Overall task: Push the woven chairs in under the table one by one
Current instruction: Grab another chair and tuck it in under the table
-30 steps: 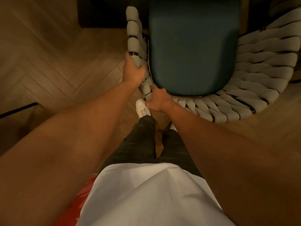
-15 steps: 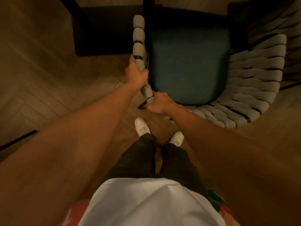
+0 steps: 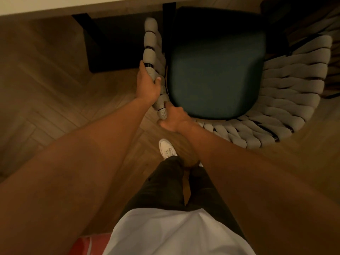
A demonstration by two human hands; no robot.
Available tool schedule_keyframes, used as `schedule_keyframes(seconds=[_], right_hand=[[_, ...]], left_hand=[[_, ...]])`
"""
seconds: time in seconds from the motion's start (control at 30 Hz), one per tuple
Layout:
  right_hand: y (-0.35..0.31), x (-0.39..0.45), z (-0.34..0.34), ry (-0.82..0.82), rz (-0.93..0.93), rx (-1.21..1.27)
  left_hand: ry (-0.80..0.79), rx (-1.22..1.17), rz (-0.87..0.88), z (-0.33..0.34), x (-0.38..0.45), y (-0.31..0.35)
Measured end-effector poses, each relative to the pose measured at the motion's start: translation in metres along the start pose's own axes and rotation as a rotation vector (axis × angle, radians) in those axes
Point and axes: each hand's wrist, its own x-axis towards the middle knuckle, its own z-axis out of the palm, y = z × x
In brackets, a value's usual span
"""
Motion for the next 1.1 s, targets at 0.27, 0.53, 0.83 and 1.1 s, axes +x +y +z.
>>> schedule_keyframes(seconds=[0.27, 0.53, 0.83, 1.1], right_hand=[[0.025, -0.037, -0.018, -0.094, -0.041, 0.082], [0.163, -0.083, -0.080, 0.063, 0.134, -0.121], [0.297, -0.109, -0.184, 0.534, 0.238, -0.346], [0.363, -0.088, -0.244, 0.561, 0.322, 0.043]], left_hand=[[0.009, 0.572, 0.288, 0.002, -0.042, -0.011], [-0.435, 0.691, 0.492, 0.066, -0.074, 0.019], [-0.754, 0.577, 0.490, 0.203, -0.136, 0.102], [-0.729, 0.295, 0.200, 0.332, -0.163, 0.167]])
